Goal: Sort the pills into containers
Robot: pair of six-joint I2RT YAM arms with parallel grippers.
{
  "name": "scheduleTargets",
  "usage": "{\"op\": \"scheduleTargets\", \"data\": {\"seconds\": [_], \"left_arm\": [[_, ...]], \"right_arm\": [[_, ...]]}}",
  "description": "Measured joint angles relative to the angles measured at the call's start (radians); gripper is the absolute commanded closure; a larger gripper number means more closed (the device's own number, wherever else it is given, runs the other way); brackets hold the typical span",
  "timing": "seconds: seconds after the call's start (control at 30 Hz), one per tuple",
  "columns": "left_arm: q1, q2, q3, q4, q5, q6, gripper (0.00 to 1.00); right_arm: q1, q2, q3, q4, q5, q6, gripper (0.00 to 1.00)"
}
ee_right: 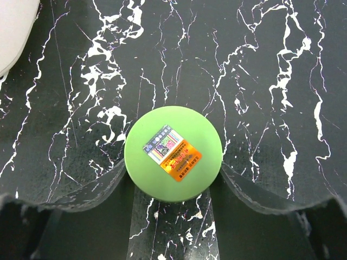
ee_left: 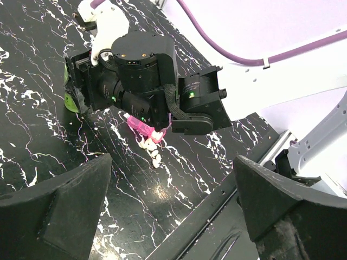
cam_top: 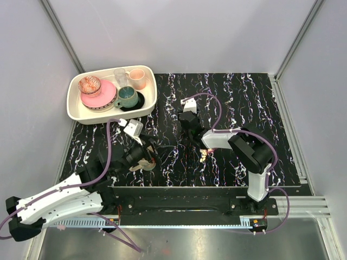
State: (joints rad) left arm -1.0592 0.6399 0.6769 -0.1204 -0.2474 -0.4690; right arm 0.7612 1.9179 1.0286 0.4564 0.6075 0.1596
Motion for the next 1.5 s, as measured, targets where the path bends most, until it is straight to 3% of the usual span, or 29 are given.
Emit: {"op": "scheduleTargets", "data": {"seconds": [0.17,0.27,0.6,1.0,1.5], "left_arm": [[0.000,-0.014,-0.001,-0.007,0.000,-0.004,0.01],[0.000,-0.026,-0.010,-0.006,0.000,-0.009,0.01],[0.000,-0.066,-0.033,-0.016,-0.001,-0.027,0.01],[0.000,-0.103,-0.046,-0.022,-0.008,-0.038,0.01],[0.000,-0.151,-0.094,-0.044,-0.011,-0.060,0.01]], "right_arm": [[0.000,0.000,0.006,-0.014,-0.015,-0.008,0.14],[0.000,0.000,0.022,-0.048,-0.049,-0.013,0.09],[0.000,-0.080,0.027,-0.152,-0.138,0.000,0.03],[-0.072,-0.508,-0.076,-0.439,-0.177,0.144,0.04],[-0.101,-0.392,-0.170,-0.620,-0.261,0.204,0.06]]}}
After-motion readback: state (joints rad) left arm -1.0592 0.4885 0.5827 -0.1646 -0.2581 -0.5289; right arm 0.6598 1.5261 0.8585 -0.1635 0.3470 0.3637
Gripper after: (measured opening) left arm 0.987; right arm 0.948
